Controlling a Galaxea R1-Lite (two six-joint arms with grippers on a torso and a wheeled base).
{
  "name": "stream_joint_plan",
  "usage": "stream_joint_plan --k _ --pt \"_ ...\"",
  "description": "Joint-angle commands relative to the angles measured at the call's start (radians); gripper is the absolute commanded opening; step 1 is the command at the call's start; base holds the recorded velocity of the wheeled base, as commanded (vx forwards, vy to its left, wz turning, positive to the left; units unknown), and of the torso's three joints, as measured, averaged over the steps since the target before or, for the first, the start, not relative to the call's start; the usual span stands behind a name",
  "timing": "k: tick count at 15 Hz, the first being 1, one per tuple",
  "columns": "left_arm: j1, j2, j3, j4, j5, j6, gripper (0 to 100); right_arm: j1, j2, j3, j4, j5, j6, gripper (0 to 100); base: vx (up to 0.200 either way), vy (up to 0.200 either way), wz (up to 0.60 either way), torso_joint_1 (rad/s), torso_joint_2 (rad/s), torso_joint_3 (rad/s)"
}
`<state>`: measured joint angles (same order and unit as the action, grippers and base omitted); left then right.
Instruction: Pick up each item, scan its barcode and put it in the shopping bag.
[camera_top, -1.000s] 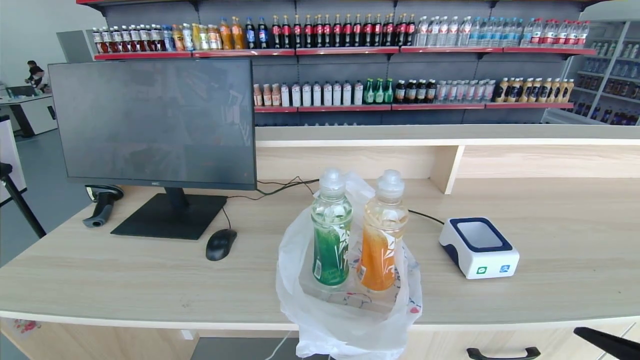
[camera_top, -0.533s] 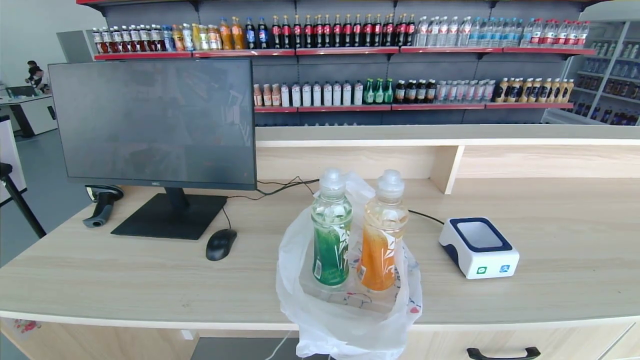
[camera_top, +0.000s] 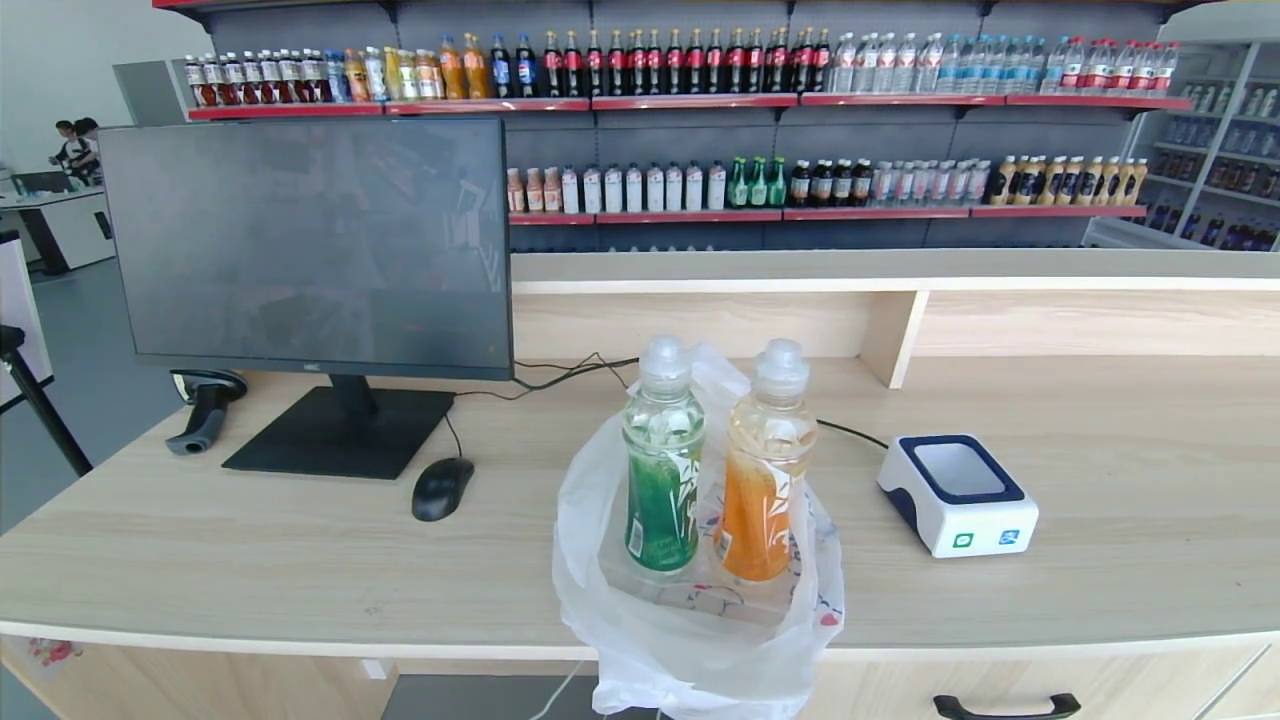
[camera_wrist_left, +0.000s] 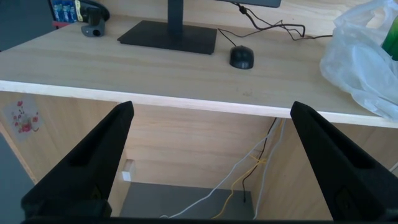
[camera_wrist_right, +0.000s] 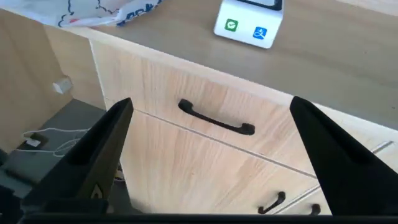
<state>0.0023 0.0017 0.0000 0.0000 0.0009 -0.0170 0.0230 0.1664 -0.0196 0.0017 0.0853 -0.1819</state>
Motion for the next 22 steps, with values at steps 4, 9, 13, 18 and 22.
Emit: stream_joint_plan --k 4,9,13,18,22 --pt "0.001 0.0 0.0 0.0 0.001 0.0 100 -0.029 -0.166 0.001 -0.008 0.013 0.091 100 0.0 0.0 0.0 0.0 0.0 0.0" --pt "0.001 0.0 0.0 0.0 0.001 -0.001 100 -0.029 -0.166 0.02 -0.005 -0.035 0.19 100 -0.12 0.0 0.0 0.003 0.0 0.003" --pt "0.001 0.0 0.0 0.0 0.001 -0.001 100 -0.028 -0.166 0.02 -0.002 -0.041 0.194 100 -0.2 0.0 0.0 0.0 0.0 0.004" --pt "-0.001 0.0 0.0 -0.002 0.001 0.002 100 -0.028 -0.166 0.02 -0.002 -0.041 0.196 100 -0.16 0.0 0.0 0.0 0.0 0.002" --pt "-0.001 0.0 0.0 0.0 0.001 0.009 100 -0.028 -0.166 0.02 -0.002 -0.041 0.196 100 0.0 -0.1 0.0 0.007 0.0 -0.004"
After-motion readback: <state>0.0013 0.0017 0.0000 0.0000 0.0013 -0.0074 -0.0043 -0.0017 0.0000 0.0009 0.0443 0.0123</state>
